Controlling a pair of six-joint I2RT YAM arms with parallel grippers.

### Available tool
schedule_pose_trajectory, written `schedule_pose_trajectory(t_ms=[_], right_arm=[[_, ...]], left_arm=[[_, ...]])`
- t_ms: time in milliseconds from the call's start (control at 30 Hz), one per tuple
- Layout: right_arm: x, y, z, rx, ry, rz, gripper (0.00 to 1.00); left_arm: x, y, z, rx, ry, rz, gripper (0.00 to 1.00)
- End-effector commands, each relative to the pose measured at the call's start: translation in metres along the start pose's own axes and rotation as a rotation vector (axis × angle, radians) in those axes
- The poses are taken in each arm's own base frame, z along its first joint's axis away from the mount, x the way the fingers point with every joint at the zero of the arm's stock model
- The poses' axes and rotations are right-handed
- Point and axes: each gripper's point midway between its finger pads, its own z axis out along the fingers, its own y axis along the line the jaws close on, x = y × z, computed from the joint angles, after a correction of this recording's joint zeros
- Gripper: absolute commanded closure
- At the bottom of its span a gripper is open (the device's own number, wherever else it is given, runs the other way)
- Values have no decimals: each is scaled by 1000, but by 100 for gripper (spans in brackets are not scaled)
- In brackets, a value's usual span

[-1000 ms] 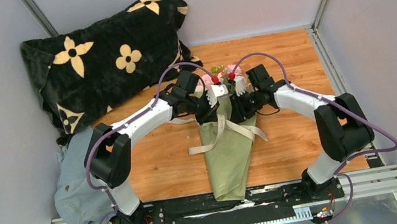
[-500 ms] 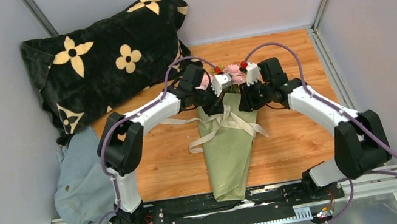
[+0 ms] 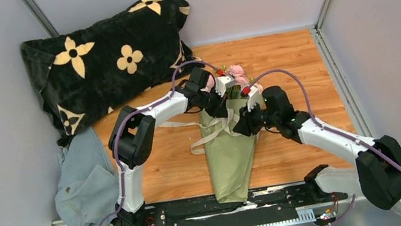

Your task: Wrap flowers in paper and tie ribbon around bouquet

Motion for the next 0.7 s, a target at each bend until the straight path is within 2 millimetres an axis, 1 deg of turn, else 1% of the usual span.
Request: schedule_pose_trajectory(t_ms=[0,67,200,433,567,667], right_arm=[[-9,15,20,-47,-68,-96,66],[-3,13,30,-32,-63,-123,63],[12,4,45,19,-16,-152,60],[28,-7,53,73,8,-165,58],[33,-13,59,92,23,-189,58],[36,-14,64,82,28,-193,58]], left_arm=[[-9,6,-3,-9,-23,-13,100],[-8,6,-3,-8,-22,-13,100],[-7,4,-4,-5,-22,-15,100],[-6,4,-4,-1,-20,-17,100],[-6,4,-3,1,-17,-18,100],[-7,3,-4,1,-19,-18,100]])
